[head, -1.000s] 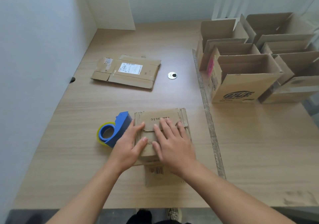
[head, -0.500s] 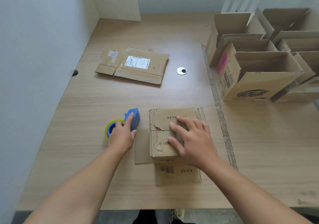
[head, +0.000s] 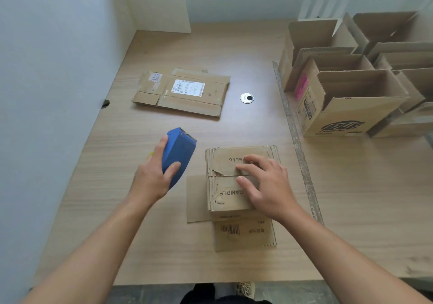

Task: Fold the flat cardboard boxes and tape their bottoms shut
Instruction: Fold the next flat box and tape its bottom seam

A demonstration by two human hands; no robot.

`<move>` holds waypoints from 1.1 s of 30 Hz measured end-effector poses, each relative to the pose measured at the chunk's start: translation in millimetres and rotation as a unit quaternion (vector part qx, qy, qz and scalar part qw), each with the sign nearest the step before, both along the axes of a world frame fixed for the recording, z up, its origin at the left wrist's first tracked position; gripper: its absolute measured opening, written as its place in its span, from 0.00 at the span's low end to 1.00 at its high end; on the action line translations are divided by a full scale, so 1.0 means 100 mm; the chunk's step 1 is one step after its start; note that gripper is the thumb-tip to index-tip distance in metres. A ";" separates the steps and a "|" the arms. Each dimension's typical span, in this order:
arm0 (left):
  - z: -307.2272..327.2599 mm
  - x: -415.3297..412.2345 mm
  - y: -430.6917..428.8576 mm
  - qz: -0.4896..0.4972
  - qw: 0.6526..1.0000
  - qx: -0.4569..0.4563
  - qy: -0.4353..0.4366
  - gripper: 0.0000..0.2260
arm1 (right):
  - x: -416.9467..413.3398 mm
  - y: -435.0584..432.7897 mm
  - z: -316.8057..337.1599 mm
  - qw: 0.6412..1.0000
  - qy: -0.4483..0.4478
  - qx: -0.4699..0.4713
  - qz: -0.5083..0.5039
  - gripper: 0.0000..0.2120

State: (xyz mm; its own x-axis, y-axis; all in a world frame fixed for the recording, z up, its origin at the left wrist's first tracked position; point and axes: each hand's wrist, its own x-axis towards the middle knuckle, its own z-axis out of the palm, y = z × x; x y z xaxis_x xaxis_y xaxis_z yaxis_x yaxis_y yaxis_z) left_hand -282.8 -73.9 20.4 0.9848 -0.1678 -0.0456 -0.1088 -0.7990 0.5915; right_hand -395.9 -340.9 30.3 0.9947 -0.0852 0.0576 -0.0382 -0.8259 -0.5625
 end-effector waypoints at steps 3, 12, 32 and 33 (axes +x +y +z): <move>0.39 -0.16 -0.04 -0.118 0.987 0.019 -0.103 0.29 | 0.01 -0.02 0.06 0.998 -0.003 0.069 -0.006 0.17; 0.65 -0.49 -0.39 -0.366 0.890 0.139 -0.236 0.24 | -0.08 -0.25 0.13 0.957 -0.046 0.283 0.028 0.23; 0.77 -0.54 -0.59 -0.415 0.870 0.181 -0.194 0.27 | -0.06 -0.37 0.14 0.955 -0.017 0.297 0.021 0.22; 0.78 -0.54 -0.59 -0.413 0.871 0.182 -0.195 0.27 | -0.05 -0.35 0.14 0.959 -0.019 0.280 0.023 0.16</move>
